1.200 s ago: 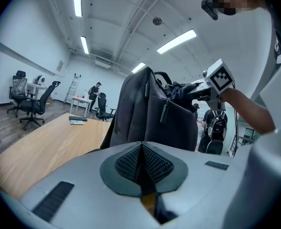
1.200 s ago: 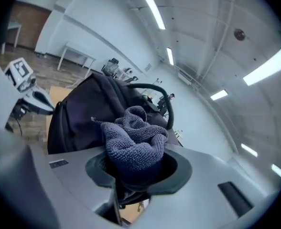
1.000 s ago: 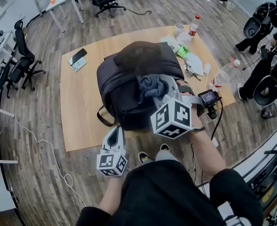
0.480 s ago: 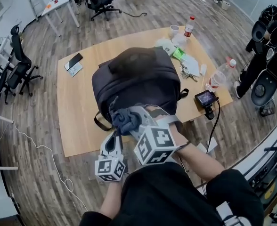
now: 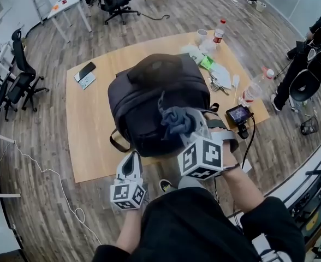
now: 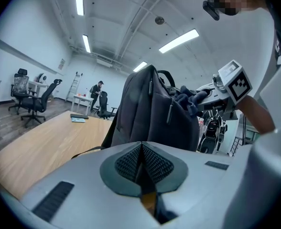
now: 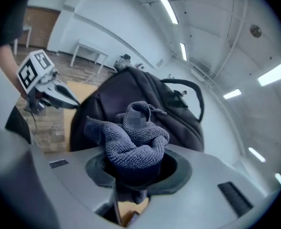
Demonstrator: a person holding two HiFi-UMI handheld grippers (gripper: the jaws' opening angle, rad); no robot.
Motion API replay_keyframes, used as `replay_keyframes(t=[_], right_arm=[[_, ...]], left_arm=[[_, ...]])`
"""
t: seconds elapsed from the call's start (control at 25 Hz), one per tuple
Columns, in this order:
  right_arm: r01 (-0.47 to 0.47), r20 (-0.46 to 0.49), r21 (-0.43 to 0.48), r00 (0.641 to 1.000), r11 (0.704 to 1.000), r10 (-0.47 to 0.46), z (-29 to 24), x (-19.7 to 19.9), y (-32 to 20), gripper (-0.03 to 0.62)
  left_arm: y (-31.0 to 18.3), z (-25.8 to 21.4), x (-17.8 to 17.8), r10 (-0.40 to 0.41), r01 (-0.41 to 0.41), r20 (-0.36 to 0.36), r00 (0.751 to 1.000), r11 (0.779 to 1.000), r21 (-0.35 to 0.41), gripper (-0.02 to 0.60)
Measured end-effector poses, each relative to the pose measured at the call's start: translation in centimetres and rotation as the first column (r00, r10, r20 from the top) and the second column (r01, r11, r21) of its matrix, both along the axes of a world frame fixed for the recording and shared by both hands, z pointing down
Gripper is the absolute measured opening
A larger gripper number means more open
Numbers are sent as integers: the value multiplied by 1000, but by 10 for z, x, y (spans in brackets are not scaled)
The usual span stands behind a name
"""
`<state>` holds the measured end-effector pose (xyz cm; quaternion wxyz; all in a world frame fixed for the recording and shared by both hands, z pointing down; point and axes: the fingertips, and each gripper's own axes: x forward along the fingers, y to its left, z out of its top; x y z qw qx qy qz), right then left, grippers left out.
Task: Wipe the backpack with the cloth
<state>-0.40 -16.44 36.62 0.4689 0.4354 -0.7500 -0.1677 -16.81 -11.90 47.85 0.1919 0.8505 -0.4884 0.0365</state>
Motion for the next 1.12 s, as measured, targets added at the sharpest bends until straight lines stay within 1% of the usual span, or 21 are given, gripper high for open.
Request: replay_keyframes(t=[0.04, 0.08, 0.16, 0.24, 0.32, 0.4, 0.44, 0.52, 0.6, 0.68, 0.76, 0.84, 0.92, 1.0, 1.12], right_arm=[[-47, -38, 44, 998, 998, 49, -5, 18, -6, 132], [-81, -57, 88, 995, 993, 86, -12, 33, -11, 132], [-114, -54, 166, 991, 979, 124, -27, 50, -17, 138], [-135, -57, 250, 986, 959, 153, -43, 58, -18, 138], [-166, -23, 310, 983, 936, 182, -53, 67, -19, 138], [-198, 32, 321, 980, 926, 198, -53, 75, -18, 138], [-214, 56, 309, 977, 927, 206, -49, 79, -17, 138], [-259, 126, 248, 964, 934, 234, -35, 90, -11, 138], [-300, 226, 166, 939, 939, 260, -17, 101, -4, 138], [-323, 305, 107, 911, 940, 278, 5, 107, 4, 135], [-346, 344, 68, 889, 936, 303, 28, 112, 13, 133], [-372, 386, 50, 863, 927, 326, 43, 116, 21, 127], [-393, 390, 7, 848, 920, 359, 62, 122, 25, 127], [-401, 346, -67, 849, 914, 398, 93, 128, 28, 127], [-402, 269, -183, 857, 897, 439, 155, 131, 35, 127]], left_arm=[[0, 1, -1, -2, 2, 0, 1000, 1000, 0, 18], [0, 0, -1, -2, 2, 1, 1000, 1000, 3, 17], [0, 0, -1, 2, -2, 1, 1000, 1000, 9, 17], [0, 2, 0, 3, -3, -6, 1000, 1000, 3, 17], [0, 4, 0, 3, -3, -11, 1000, 1000, -3, 18], [0, 4, 0, 5, -5, -11, 1000, 1000, -2, 17], [0, 4, -1, 5, -5, -11, 1000, 1000, -3, 17], [0, 4, -2, 3, -3, -13, 1000, 1000, -5, 18], [-2, 4, -1, 7, -8, -12, 1000, 1000, -8, 17], [-3, 6, 0, 11, -11, -9, 1000, 1000, -9, 17], [-4, 9, 0, 12, -12, -5, 1000, 1000, -11, 17], [-6, 10, -1, 11, -11, 2, 1000, 1000, -12, 17], [-8, 10, -2, 7, -7, 8, 1000, 1000, -9, 17], [-10, 11, -3, -1, 1, 9, 1000, 1000, -8, 17], [-11, 11, -3, -7, 7, 10, 1000, 1000, -8, 17]])
